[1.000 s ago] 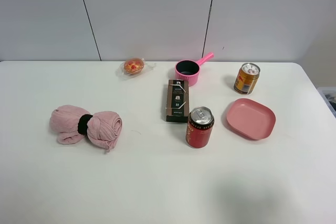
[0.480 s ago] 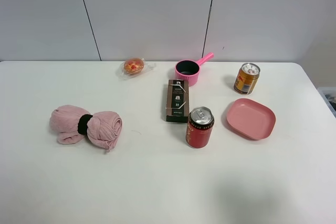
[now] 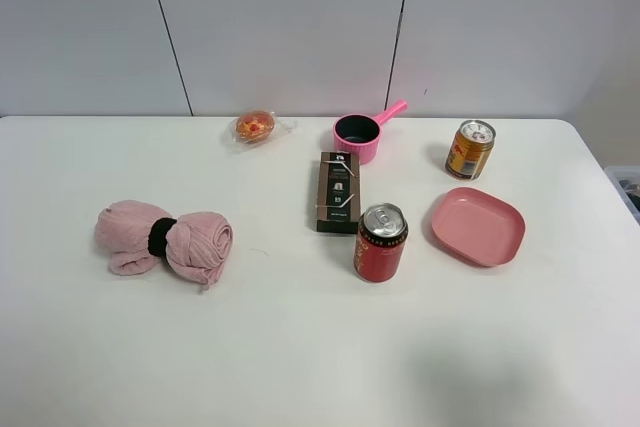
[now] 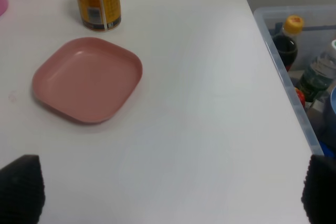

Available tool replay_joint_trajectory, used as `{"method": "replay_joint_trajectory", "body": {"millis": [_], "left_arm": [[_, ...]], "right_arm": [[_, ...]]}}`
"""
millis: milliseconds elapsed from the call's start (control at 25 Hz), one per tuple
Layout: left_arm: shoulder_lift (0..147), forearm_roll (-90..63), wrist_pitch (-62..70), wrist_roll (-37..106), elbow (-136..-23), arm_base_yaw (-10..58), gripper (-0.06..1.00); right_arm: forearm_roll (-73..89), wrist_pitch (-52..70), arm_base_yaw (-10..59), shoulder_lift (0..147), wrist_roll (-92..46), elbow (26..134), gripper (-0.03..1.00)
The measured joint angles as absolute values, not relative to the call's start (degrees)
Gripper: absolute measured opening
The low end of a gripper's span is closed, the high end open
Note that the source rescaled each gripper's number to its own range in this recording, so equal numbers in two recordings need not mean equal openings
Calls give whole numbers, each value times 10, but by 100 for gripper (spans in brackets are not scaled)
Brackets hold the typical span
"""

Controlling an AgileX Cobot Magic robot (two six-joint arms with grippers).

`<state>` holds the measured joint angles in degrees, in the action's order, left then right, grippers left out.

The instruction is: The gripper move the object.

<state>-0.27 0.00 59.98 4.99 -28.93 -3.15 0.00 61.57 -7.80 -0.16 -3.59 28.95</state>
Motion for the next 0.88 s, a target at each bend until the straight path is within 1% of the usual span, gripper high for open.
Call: {"method": "replay_joint_trajectory", "body": {"millis": [880], "left_arm": [[-3, 0, 600, 49, -289, -32, 67]], "right_arm": [[0, 616, -78, -2, -36, 290, 100]]}}
